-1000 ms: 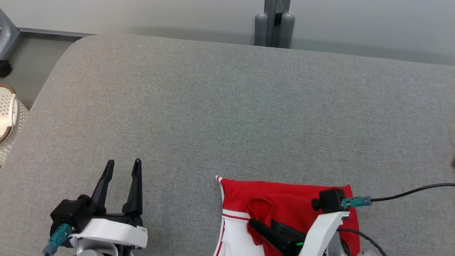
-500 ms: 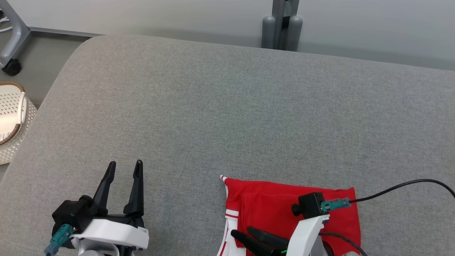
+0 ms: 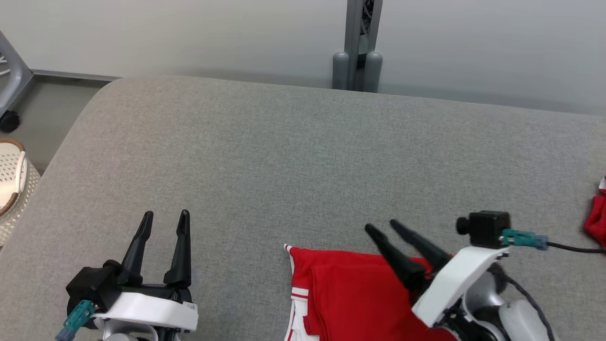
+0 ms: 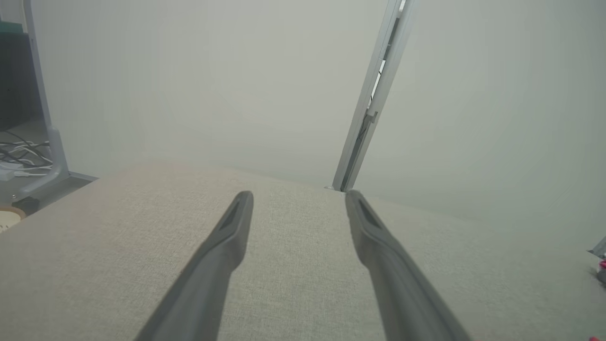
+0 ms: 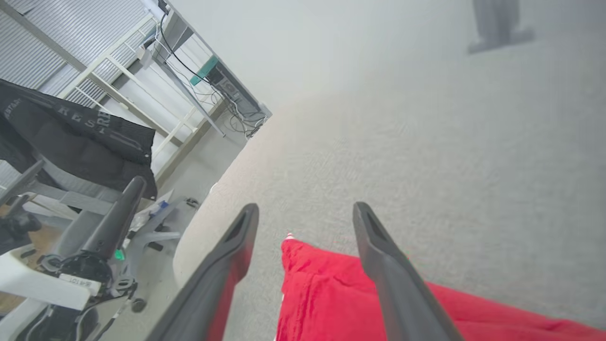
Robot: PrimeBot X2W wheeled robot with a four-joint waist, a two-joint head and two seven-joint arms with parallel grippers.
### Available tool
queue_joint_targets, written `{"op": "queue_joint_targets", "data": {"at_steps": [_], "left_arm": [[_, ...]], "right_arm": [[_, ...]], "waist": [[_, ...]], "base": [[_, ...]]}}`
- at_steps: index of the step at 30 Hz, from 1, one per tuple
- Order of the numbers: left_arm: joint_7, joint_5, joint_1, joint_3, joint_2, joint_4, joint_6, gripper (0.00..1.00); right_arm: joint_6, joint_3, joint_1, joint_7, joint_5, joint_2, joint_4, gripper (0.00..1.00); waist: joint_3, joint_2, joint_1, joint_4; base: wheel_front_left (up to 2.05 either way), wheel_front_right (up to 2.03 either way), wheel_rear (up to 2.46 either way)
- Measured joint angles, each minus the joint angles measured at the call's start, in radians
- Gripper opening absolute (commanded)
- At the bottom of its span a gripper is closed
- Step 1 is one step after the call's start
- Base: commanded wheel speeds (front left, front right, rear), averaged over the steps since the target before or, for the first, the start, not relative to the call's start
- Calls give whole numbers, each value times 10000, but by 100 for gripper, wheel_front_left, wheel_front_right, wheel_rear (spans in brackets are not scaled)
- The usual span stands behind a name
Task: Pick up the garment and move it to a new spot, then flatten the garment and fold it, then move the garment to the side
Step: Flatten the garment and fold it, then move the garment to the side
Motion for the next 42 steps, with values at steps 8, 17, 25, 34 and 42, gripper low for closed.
{"op": "queue_joint_targets", "data": {"at_steps": [8, 17, 25, 34, 42], "left_arm": [[-2, -165, -16, -90, 0, -640, 2, 100], [-2, -61, -14, 21, -8, -1058, 171, 100], [0, 288, 470, 171, -2, -1066, 255, 100], [0, 380, 434, 244, -2, -1051, 228, 100], [0, 451, 320, 286, -2, -941, 151, 100]], "right_arm": [[4, -734, -30, -2604, -4351, -1511, -1145, 100], [2, -2545, 932, -5444, -7037, -995, -723, 100], [2, -3051, 1650, -5866, -7657, -222, -192, 100], [2, -2748, 1636, -5881, -7281, -128, -71, 100], [4, -947, 1790, -4932, -4280, -986, 823, 100]], "waist": [[-286, 0, 1, -460], [-291, 0, 0, -933], [-146, 0, 1, -1171], [46, 0, 1, -1186], [307, 0, 1, -1099]], "base": [[0, 0, 0], [0, 0, 0], [0, 0, 0], [0, 0, 0], [0, 0, 0]]}}
